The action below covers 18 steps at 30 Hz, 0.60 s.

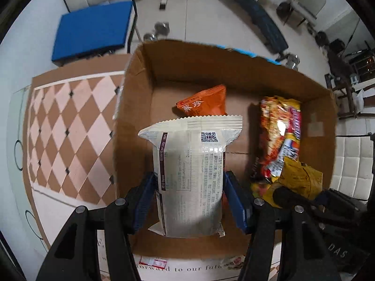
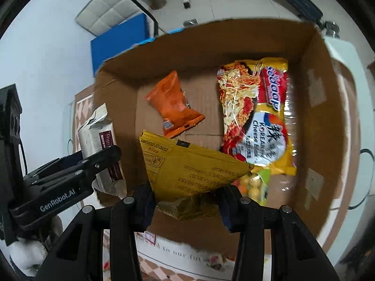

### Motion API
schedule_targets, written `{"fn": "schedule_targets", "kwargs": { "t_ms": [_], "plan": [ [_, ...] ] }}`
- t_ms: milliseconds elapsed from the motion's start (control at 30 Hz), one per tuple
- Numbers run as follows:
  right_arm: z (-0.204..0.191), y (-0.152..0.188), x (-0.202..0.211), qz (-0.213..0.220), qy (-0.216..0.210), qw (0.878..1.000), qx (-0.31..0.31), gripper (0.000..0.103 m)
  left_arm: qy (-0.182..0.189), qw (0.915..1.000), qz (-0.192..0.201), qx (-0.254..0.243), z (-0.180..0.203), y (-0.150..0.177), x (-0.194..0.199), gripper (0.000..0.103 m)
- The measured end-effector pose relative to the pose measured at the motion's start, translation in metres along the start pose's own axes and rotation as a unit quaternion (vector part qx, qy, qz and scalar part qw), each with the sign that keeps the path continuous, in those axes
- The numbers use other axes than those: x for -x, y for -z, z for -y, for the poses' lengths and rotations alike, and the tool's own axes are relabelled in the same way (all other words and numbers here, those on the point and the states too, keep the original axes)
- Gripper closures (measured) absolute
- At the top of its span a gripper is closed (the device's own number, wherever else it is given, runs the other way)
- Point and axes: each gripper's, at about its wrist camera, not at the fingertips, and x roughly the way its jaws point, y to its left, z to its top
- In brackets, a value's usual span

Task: Organize snacks
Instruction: 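Carry the white packet and yellow packet into the box and release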

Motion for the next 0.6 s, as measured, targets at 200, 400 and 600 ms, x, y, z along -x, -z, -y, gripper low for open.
{"fn": "schedule_targets", "kwargs": {
  "t_ms": [200, 400, 600],
  "plan": [
    [0.002, -0.020, -0.029, -0.019, 0.011, 1.000, -0.007, 0.055, -0.018, 0.9991, -0.031, -0.022, 0.002, -0.019, -0.023, 0.046],
    [0.001, -0.036, -0.045, -0.032, 0.016, 0.999, -0.009, 0.053, -0.023, 0.9978, -0.058, -0.022, 0.002, -0.029, -0.035, 0.045],
    [0.001, -0.045, -0.056, -0.043, 0.045, 0.998, -0.010, 0.011, -0.016, 0.9985, -0.053, -0.007, -0.001, -0.031, -0.027, 0.017]
  ]
}}
